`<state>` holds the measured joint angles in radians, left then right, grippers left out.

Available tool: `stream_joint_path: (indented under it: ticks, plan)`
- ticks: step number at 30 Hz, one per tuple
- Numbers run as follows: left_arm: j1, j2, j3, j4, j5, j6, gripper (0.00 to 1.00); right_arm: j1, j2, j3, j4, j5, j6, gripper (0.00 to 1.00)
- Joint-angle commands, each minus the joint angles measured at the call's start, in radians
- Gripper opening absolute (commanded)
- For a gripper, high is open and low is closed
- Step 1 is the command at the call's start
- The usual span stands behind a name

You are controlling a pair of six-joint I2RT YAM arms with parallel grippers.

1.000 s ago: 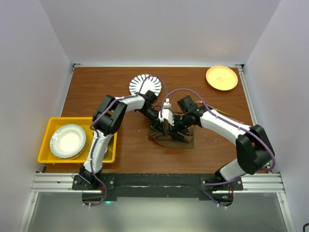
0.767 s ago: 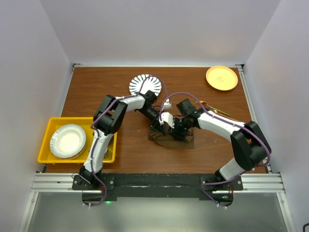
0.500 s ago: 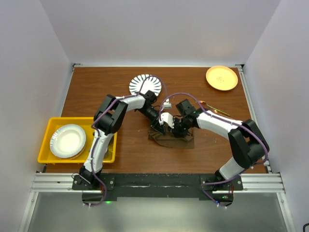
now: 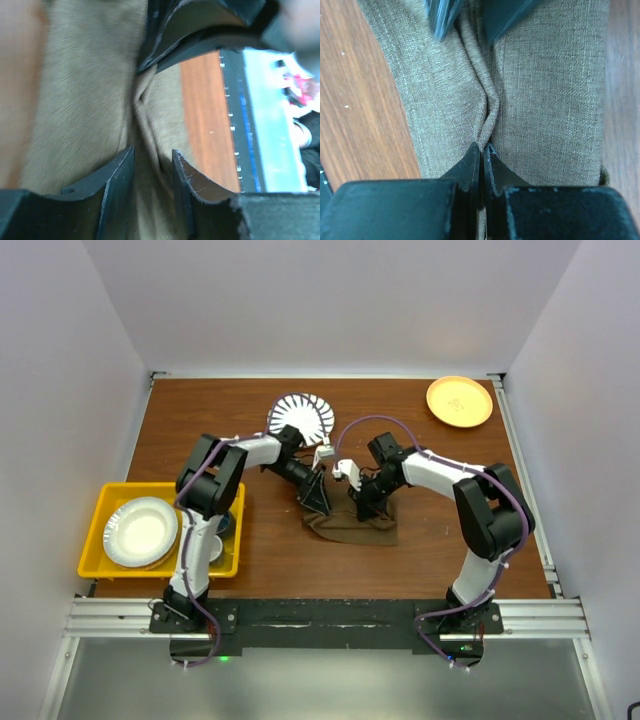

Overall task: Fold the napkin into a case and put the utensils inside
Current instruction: Fold the 2/3-rectangle-folded napkin at the center of the board.

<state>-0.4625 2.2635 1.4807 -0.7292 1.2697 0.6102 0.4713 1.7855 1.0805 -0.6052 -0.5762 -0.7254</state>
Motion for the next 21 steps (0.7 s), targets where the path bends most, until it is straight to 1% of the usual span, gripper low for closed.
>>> stream_joint_path:
  ticks: [1, 2, 7, 9, 10, 11, 12, 13, 14, 15, 16, 17, 18, 19, 20, 21]
  plan:
    - [0.088, -0.108, -0.051, 0.145, -0.043, -0.085, 0.43, -0.022, 0.014, 0.032, -0.102, -0.062, 0.009, 0.00]
    - [0.100, -0.140, -0.075, 0.184, -0.043, -0.108, 0.43, -0.025, 0.023, 0.035, -0.108, -0.068, 0.011, 0.00]
    - [0.203, -0.240, -0.131, 0.249, -0.064, -0.210, 0.44, -0.030, 0.041, 0.042, -0.120, -0.094, 0.021, 0.00]
    - [0.260, -0.309, -0.141, 0.269, -0.104, -0.230, 0.44, -0.036, 0.051, 0.050, -0.128, -0.105, 0.032, 0.00]
    - [0.275, -0.381, -0.163, 0.275, -0.127, -0.219, 0.43, -0.040, 0.055, 0.055, -0.130, -0.122, 0.038, 0.00]
    - [0.294, -0.427, -0.178, 0.268, -0.153, -0.181, 0.43, -0.043, 0.061, 0.068, -0.136, -0.129, 0.047, 0.00]
    - [0.297, -0.480, -0.203, 0.266, -0.223, -0.080, 0.43, -0.048, 0.072, 0.078, -0.148, -0.139, 0.053, 0.00]
    - [0.297, -0.593, -0.277, 0.289, -0.257, -0.031, 0.43, -0.052, 0.080, 0.087, -0.154, -0.157, 0.066, 0.00]
    - [0.294, -0.652, -0.327, 0.306, -0.286, 0.070, 0.43, -0.056, 0.087, 0.107, -0.159, -0.168, 0.072, 0.00]
    - [0.286, -0.715, -0.380, 0.335, -0.358, 0.110, 0.43, -0.059, 0.101, 0.117, -0.174, -0.174, 0.078, 0.00]
    - [0.272, -0.833, -0.487, 0.373, -0.395, 0.158, 0.43, -0.065, 0.109, 0.128, -0.185, -0.181, 0.084, 0.00]
    - [0.219, -0.896, -0.546, 0.390, -0.441, 0.274, 0.43, -0.066, 0.115, 0.150, -0.191, -0.194, 0.087, 0.00]
    - [0.169, -0.962, -0.613, 0.427, -0.569, 0.314, 0.44, -0.071, 0.127, 0.159, -0.206, -0.200, 0.090, 0.00]
    - [0.122, -1.093, -0.757, 0.532, -0.625, 0.353, 0.44, -0.079, 0.132, 0.167, -0.214, -0.211, 0.096, 0.00]
    - [0.025, -1.154, -0.827, 0.586, -0.671, 0.417, 0.46, -0.080, 0.138, 0.180, -0.223, -0.223, 0.099, 0.00]
    - [-0.026, -1.206, -0.935, 0.637, -0.749, 0.446, 0.48, -0.082, 0.141, 0.185, -0.235, -0.228, 0.101, 0.00]
